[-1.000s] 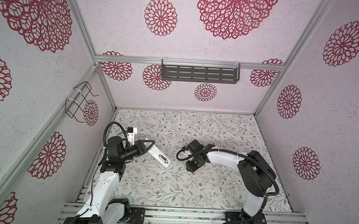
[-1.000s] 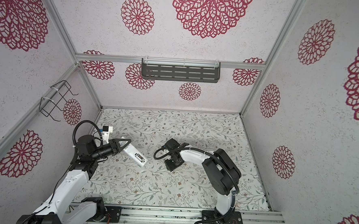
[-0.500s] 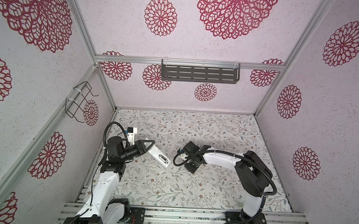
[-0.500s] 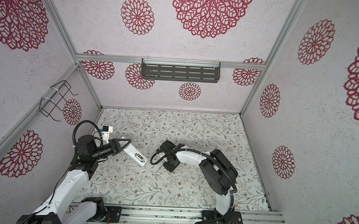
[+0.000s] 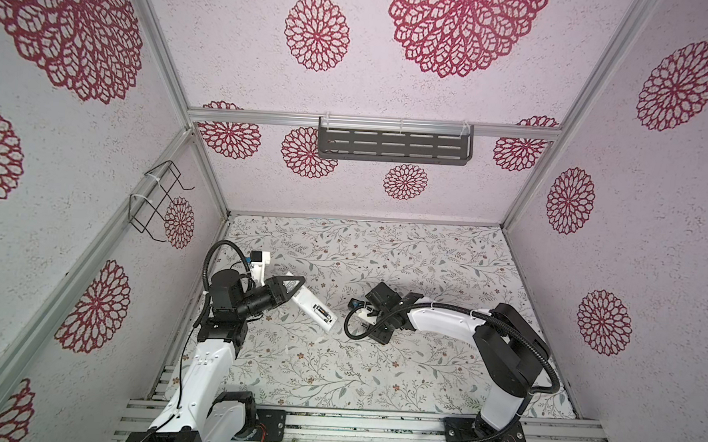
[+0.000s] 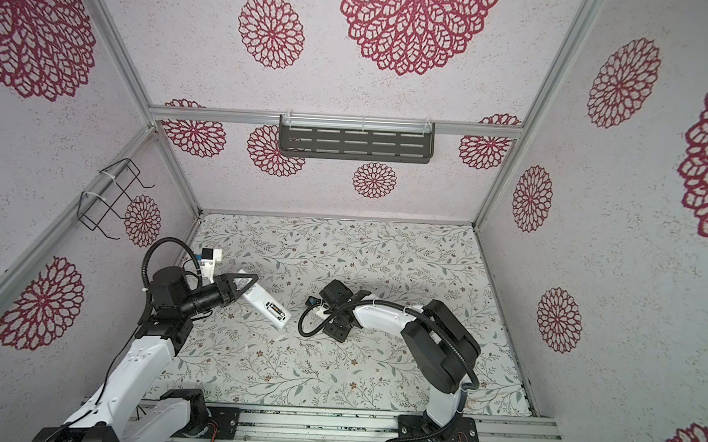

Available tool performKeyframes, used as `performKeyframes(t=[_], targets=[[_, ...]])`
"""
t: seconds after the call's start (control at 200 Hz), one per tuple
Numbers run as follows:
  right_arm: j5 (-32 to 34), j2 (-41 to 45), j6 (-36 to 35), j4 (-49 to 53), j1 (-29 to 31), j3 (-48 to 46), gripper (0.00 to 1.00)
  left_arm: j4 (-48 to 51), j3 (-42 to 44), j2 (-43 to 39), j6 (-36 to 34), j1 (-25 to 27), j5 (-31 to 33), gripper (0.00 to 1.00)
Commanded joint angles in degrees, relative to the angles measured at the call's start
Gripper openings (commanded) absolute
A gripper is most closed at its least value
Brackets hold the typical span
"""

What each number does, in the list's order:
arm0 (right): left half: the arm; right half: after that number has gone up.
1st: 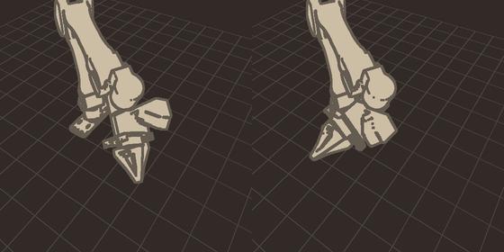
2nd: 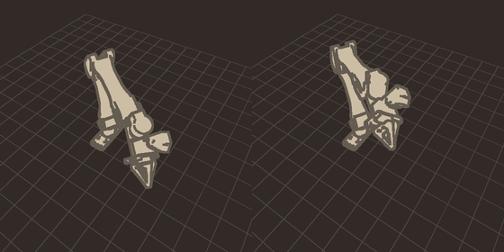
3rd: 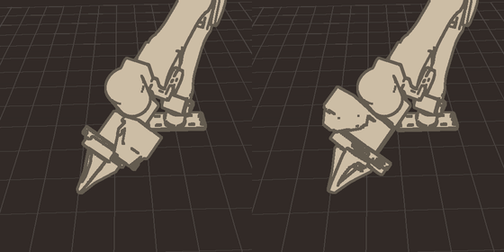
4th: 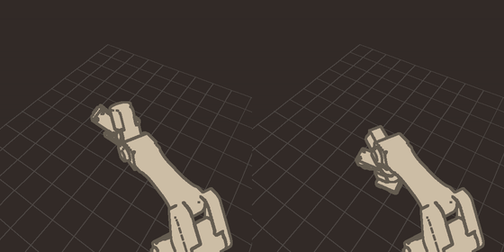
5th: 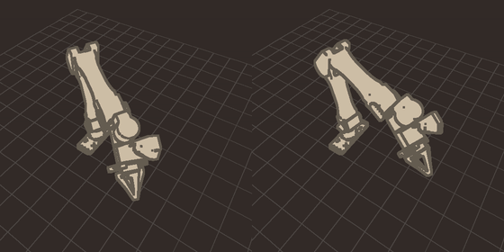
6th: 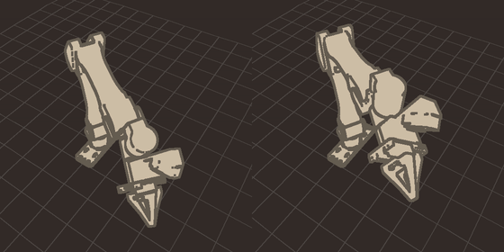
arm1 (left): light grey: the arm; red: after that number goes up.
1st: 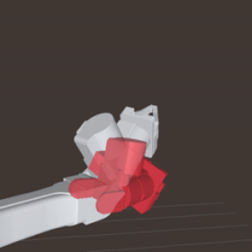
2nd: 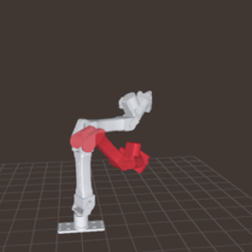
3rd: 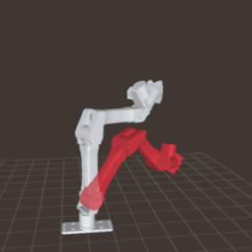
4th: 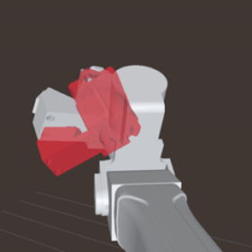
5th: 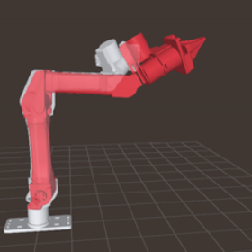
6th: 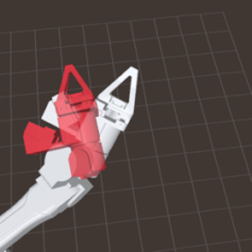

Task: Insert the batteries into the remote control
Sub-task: 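Move the right gripper over the other battery lying on the table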

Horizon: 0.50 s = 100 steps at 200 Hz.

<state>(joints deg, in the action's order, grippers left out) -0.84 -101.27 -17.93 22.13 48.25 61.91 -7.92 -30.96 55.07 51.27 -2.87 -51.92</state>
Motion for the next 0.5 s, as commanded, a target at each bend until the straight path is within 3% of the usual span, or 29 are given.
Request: performKeyframes(t=[0.0,0.1,0.315,0.41,0.495], targets=[[-8.35,5.89,8.23,0.99,-1.10,-0.29,0.61,-2.76,0.11,-0.88,0.15,0.33,-0.34,0.00],[-15.36,7.34,18.02,1.36,-1.84,-0.21,0.62,-3.15,0.02,-0.84,0.33,0.31,-0.46,0.00],[-22.37,7.27,44.67,2.06,-2.33,1.22,0.64,-3.41,-0.15,-1.14,0.57,0.24,-0.75,0.00],[-20.51,6.88,55.90,3.10,-2.19,1.45,0.64,-3.19,-0.26,-1.82,0.67,-0.10,-0.60,0.00],[-21.24,8.63,66.42,-2.02,-2.05,-1.06,0.64,-2.16,-0.42,-2.80,0.42,-1.02,-0.12,0.00]])
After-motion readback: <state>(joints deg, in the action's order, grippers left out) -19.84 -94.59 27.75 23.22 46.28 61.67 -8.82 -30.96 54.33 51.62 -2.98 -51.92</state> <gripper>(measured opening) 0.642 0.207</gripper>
